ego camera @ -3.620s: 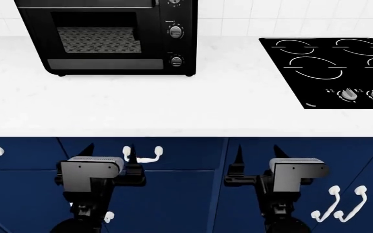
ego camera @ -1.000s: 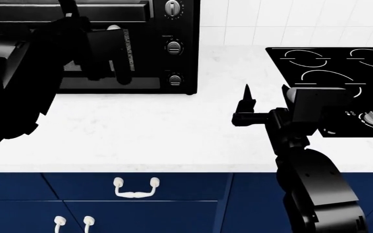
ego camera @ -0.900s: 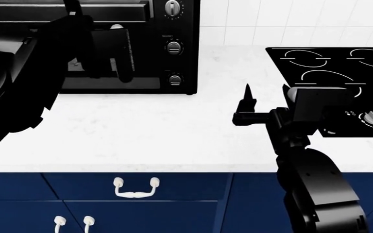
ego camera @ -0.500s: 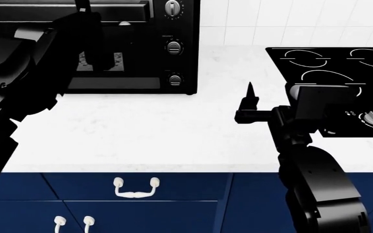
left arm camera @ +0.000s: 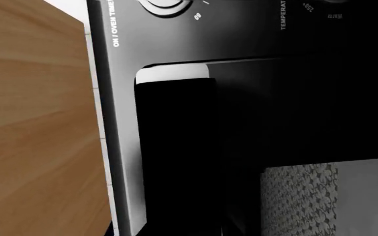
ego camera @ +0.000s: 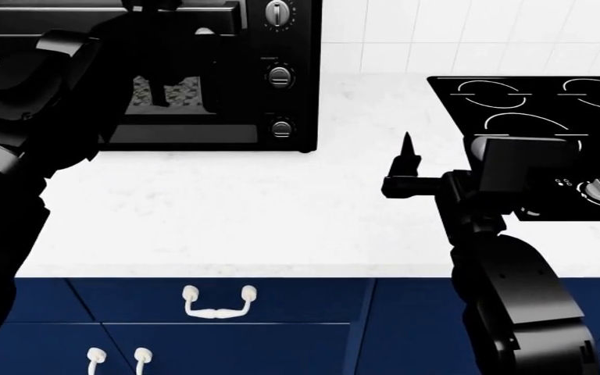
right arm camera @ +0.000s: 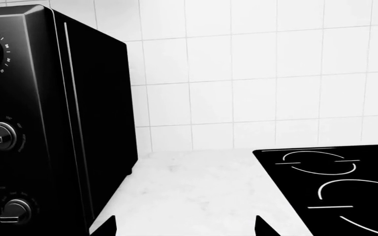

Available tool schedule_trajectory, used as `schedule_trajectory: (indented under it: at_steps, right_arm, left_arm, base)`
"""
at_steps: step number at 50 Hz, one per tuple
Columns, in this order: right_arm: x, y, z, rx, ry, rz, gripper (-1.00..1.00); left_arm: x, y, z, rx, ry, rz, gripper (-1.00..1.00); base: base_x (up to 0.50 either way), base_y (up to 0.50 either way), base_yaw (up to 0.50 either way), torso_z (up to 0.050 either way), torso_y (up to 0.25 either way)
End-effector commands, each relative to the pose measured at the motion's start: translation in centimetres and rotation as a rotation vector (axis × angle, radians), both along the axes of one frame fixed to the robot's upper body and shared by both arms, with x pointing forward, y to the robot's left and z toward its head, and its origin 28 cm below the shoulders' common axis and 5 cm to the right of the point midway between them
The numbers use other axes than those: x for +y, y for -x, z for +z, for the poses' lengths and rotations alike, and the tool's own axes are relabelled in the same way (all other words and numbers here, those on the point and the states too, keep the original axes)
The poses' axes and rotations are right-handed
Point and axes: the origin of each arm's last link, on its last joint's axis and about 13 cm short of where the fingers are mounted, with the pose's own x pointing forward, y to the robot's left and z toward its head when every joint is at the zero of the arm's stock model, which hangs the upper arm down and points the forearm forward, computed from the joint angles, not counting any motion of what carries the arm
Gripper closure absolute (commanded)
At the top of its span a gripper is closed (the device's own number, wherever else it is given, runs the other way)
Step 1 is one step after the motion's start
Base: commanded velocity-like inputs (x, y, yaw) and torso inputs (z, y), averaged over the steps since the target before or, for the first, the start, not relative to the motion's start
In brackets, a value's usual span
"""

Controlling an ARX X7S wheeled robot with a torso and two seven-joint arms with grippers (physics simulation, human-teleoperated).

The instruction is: Open the toaster oven door.

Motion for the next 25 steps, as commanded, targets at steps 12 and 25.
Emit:
schedule_trajectory:
  at_steps: [12,25]
  right_arm:
    - [0.0,0.0,-0.1,-0.001,-0.010,0.003,-1.00]
    - [0.1,0.1,-0.1,-0.007,-0.018,0.009,-1.00]
  left_arm:
    - [0.4,2.8,-2.5,0.068,-0.046,-0.071,1.00]
    - [1.1,7.7,-4.3,0.105,-0.020,-0.115,1.00]
  base:
    - [0.00,0.00,0.00,0.000,0.000]
    - [0.00,0.00,0.00,0.000,0.000]
